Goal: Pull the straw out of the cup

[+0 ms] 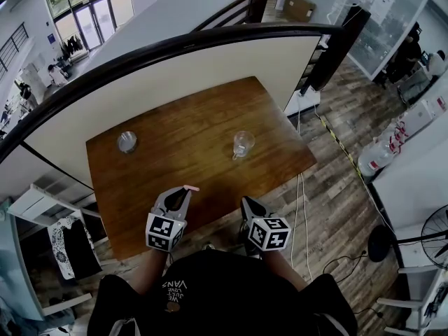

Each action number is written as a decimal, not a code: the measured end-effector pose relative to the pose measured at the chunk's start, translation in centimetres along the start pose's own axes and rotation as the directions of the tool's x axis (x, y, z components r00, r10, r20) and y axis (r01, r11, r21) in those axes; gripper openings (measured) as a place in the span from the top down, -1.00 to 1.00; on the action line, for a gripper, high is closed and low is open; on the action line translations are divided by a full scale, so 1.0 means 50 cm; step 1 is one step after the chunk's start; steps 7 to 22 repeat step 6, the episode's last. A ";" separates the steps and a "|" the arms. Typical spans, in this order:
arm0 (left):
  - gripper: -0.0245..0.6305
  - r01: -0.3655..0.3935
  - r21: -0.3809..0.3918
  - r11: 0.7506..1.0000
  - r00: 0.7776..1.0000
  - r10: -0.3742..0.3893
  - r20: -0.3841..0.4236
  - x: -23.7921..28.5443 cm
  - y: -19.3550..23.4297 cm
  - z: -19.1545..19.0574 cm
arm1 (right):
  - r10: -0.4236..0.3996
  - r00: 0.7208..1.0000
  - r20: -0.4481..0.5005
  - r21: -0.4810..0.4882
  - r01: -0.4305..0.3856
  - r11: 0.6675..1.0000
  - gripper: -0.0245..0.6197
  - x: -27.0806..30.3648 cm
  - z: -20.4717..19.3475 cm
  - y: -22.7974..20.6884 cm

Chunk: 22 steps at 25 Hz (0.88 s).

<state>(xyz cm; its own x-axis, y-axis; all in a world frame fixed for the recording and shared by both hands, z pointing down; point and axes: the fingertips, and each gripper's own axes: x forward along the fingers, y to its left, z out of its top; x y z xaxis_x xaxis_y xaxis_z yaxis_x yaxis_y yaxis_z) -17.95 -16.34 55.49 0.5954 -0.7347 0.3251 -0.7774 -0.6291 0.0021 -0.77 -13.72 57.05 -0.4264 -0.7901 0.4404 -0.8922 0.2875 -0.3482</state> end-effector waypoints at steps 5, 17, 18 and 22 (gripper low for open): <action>0.80 0.003 -0.001 1.000 1.000 -0.003 0.003 0.012 -0.006 0.009 | 0.003 1.000 0.000 0.002 -0.003 1.000 0.89 0.000 0.006 -0.009; 0.80 0.003 -0.002 1.000 1.000 -0.003 0.003 0.014 -0.007 0.010 | 0.003 1.000 0.000 0.003 -0.003 1.000 0.89 0.000 0.007 -0.011; 0.80 0.003 -0.002 1.000 1.000 -0.003 0.003 0.014 -0.007 0.010 | 0.003 1.000 0.000 0.003 -0.003 1.000 0.89 0.000 0.007 -0.011; 0.80 0.003 -0.002 1.000 1.000 -0.003 0.003 0.014 -0.007 0.010 | 0.003 1.000 0.000 0.003 -0.003 1.000 0.89 0.000 0.007 -0.011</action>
